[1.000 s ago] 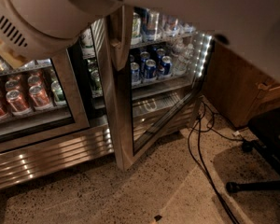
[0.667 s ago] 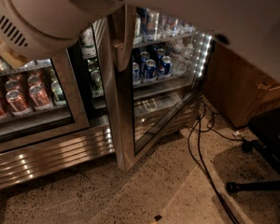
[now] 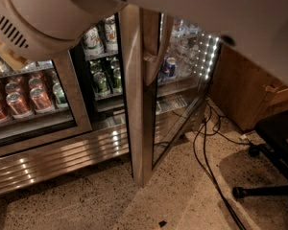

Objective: Open right fridge door

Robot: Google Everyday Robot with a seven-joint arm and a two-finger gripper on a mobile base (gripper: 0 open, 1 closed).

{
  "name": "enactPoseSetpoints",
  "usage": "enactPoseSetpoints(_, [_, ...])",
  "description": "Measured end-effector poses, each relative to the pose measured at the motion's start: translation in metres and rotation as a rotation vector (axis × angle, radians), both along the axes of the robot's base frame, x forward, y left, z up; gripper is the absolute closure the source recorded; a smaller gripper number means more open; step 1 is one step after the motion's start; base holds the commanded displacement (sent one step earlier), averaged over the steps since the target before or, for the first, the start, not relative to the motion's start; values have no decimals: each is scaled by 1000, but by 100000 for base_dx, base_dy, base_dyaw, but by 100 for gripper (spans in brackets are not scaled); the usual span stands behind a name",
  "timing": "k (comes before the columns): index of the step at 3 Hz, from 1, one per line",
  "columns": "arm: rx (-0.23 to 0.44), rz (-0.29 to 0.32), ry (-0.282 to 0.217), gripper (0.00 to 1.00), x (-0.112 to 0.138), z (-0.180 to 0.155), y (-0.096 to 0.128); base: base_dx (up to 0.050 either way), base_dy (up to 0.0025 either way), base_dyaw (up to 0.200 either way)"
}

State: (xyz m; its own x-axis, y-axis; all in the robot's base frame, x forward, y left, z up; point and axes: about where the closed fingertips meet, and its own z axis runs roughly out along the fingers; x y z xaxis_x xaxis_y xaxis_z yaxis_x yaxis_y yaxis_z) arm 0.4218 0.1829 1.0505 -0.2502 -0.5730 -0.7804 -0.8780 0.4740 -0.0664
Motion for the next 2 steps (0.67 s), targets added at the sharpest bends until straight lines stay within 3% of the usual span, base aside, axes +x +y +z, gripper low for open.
enactPoseSetpoints(2, [0, 0, 0, 100, 0, 0, 0, 0, 0, 0])
